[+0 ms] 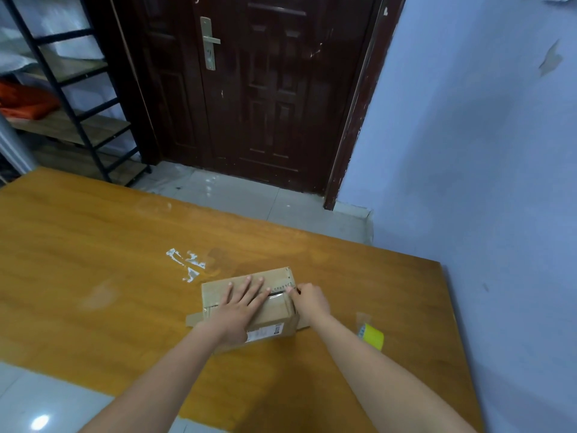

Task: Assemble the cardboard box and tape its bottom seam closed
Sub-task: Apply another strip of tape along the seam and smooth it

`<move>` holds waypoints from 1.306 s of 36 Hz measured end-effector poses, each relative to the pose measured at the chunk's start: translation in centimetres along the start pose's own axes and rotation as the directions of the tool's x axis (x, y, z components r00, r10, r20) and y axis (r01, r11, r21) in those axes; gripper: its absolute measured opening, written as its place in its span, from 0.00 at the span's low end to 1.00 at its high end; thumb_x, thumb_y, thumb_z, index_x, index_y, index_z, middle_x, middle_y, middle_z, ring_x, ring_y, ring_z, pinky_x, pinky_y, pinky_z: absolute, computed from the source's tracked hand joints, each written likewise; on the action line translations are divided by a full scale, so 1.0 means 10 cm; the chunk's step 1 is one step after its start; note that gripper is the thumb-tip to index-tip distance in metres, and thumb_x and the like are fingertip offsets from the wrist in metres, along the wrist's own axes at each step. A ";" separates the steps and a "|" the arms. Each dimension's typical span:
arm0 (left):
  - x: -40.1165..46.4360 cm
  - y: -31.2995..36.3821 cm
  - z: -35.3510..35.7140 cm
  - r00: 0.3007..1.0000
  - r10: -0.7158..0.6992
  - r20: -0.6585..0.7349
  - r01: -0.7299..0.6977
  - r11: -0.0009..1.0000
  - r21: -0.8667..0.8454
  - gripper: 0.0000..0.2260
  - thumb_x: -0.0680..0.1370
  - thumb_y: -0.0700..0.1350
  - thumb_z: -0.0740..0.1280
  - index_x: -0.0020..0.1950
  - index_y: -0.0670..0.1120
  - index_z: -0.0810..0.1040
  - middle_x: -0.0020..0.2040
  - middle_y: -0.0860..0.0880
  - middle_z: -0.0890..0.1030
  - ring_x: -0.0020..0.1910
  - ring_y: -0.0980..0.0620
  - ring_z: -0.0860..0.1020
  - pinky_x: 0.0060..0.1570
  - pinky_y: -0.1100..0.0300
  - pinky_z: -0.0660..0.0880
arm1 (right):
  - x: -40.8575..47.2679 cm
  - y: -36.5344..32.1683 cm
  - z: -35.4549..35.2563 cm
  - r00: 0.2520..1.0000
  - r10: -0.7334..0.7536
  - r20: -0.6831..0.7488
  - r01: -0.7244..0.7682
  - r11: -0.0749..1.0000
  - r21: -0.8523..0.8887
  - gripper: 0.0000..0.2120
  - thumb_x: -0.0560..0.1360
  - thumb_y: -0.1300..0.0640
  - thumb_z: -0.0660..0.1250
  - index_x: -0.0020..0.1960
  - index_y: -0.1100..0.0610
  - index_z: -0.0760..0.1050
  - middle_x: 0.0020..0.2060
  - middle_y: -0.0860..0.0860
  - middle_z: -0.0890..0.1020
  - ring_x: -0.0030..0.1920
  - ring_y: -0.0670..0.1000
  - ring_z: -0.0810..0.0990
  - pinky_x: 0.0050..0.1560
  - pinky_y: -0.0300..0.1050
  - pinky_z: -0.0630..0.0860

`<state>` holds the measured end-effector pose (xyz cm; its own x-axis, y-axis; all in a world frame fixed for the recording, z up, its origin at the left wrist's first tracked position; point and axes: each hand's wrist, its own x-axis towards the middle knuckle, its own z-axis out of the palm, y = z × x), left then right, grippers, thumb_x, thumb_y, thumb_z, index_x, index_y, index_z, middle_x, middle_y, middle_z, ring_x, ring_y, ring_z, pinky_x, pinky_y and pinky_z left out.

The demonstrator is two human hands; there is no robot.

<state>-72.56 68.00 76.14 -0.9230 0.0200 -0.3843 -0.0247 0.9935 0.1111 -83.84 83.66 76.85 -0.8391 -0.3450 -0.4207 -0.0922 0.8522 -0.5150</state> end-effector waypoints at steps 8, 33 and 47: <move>0.00 0.03 0.09 0.997 -0.028 -0.068 0.032 0.998 0.048 0.44 0.72 0.46 0.63 0.76 0.53 0.33 0.75 0.52 0.31 0.73 0.47 0.30 0.70 0.44 0.31 | 0.03 -0.03 0.08 0.981 0.189 0.035 -0.191 0.940 0.281 0.18 0.78 0.48 0.61 0.48 0.61 0.81 0.49 0.59 0.83 0.48 0.58 0.80 0.42 0.42 0.67; 0.00 0.03 0.13 0.992 -0.041 -0.122 0.050 0.996 0.077 0.43 0.73 0.52 0.62 0.76 0.53 0.34 0.76 0.52 0.32 0.72 0.48 0.28 0.69 0.45 0.31 | 0.16 -0.14 0.17 0.984 0.065 0.166 -0.123 0.921 0.370 0.16 0.79 0.51 0.58 0.61 0.59 0.70 0.58 0.57 0.77 0.56 0.57 0.77 0.52 0.47 0.71; 0.03 0.04 0.15 0.991 -0.045 -0.125 0.054 0.996 0.070 0.43 0.74 0.53 0.63 0.76 0.54 0.34 0.75 0.52 0.32 0.72 0.48 0.29 0.70 0.44 0.31 | 0.16 -0.12 0.25 0.984 0.111 0.140 -0.172 0.801 0.574 0.12 0.80 0.56 0.58 0.61 0.60 0.71 0.57 0.60 0.77 0.56 0.60 0.77 0.60 0.55 0.74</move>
<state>-72.25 68.57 74.69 -0.9617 -0.0385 -0.2715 -0.0473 0.9985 0.0261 -83.68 81.09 74.94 -0.7607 -0.3002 -0.5755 0.3781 0.5158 -0.7688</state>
